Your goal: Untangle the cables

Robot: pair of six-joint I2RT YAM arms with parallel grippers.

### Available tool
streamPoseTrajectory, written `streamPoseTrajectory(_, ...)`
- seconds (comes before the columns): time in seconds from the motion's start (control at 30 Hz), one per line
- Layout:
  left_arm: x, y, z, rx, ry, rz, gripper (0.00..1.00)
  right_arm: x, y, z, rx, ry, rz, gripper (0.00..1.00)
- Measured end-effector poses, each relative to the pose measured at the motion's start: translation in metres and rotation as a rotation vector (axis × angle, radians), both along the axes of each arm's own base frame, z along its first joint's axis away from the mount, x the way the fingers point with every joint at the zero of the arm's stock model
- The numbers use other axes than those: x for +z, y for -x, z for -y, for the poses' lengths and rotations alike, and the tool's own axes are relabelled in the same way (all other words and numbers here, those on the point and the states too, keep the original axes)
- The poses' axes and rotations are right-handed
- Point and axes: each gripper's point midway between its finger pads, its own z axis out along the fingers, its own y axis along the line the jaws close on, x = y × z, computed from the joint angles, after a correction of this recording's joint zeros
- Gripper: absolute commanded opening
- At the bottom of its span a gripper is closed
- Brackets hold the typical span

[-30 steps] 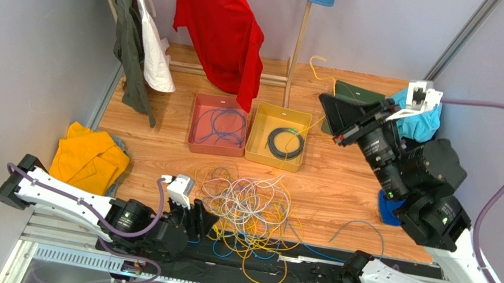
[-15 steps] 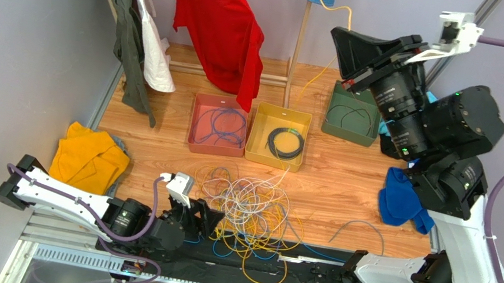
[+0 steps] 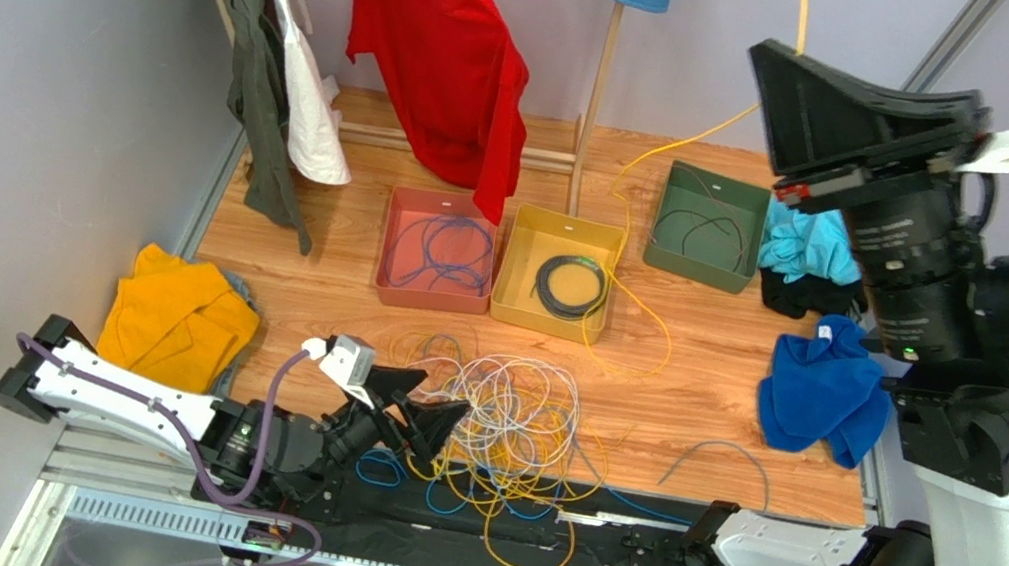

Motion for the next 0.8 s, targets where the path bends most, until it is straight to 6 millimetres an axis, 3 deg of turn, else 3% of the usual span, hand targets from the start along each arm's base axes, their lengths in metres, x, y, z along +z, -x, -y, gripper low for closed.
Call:
streamPoseTrajectory(0.23,0.033,0.006,0.023,-0.086,0.002,0.233,0.99,-0.043,-0.023,-0.036,0.032,0.095,-0.096,0.00)
streamPoseTrajectory(0.43,0.063,0.016,0.075,-0.129,-0.162,0.430,0.99,-0.060,-0.031,-0.050,0.054,0.132,-0.147,0.00)
streamPoseTrajectory(0.5,0.065,0.019,0.083,-0.143,-0.168,0.440,0.96,-0.062,-0.033,-0.050,0.043,0.137,-0.152,0.00)
streamPoseTrajectory(0.63,0.057,0.023,0.078,-0.186,-0.146,0.368,0.86,-0.069,-0.045,-0.049,-0.020,0.166,-0.157,0.00)
streamPoseTrajectory(0.73,0.048,0.028,0.060,-0.223,-0.072,0.254,0.79,-0.077,-0.064,-0.053,-0.081,0.204,-0.160,0.00)
streamPoseTrajectory(0.8,0.031,0.029,0.047,-0.236,-0.038,0.183,0.75,-0.085,-0.080,-0.058,-0.116,0.229,-0.171,0.00)
